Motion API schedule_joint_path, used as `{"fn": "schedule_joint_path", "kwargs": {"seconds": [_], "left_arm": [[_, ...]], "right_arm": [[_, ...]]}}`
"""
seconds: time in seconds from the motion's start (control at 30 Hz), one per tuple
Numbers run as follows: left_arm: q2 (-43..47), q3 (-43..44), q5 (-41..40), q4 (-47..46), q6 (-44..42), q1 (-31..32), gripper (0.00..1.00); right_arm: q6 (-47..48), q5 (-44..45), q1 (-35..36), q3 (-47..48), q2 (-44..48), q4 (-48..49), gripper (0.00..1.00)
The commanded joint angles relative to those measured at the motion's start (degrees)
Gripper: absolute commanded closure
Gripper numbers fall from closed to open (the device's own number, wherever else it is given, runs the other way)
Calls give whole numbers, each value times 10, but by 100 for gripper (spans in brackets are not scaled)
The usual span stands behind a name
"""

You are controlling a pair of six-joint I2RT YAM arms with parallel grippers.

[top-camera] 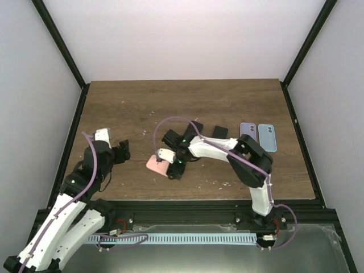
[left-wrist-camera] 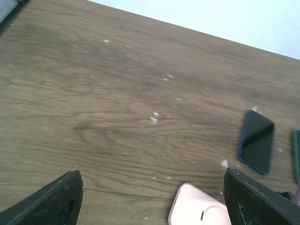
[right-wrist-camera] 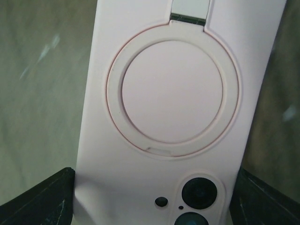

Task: Take the phone out of the phone case
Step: Pick up the phone at the center of the board.

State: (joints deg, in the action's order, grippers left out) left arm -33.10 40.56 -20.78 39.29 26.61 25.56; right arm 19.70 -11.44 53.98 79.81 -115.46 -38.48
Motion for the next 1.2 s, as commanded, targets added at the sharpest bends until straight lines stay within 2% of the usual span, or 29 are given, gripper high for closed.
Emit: {"fn": "schedule_joint_path", "kwargs": {"seconds": [0.0,0.07,0.17,0.23,0.33,0.4,0.47,0.53,0.63,0.77,0.83,1.0,1.17], "left_arm": [[-9,-16,143,-71,-55,1,20],[-6,-19,181,-84,-75,19,24],[-10,-19,176,-95,-84,95,25],[-32,-9,141,-86,-104,179,27],[-77,5,100,-82,-147,345,28],[-122,15,72,-77,-175,434,28],[-170,24,33,-68,-198,500,28],[-208,24,19,-73,-230,539,29],[-242,5,40,-120,-315,581,29],[-293,9,34,-150,-386,587,32],[-317,-7,23,-199,-427,587,34],[-387,-18,1,-293,-488,587,35],[-482,10,-17,-300,-533,587,39]], "right_arm": [[65,-103,-19,-117,54,-80,36],[83,-130,-41,-154,83,-91,37],[126,-187,-93,-194,120,-126,37],[163,-207,-122,-209,137,-146,38],[204,-224,-154,-220,155,-178,37],[223,-230,-169,-225,165,-190,37],[240,-231,-179,-228,173,-201,37],[256,-233,-186,-231,179,-214,36],[263,-233,-190,-236,181,-220,36],[265,-253,-190,-240,179,-223,35],[265,-260,-190,-238,174,-225,35],[264,-272,-190,-237,162,-229,34],[265,-281,-190,-236,159,-236,34]]}}
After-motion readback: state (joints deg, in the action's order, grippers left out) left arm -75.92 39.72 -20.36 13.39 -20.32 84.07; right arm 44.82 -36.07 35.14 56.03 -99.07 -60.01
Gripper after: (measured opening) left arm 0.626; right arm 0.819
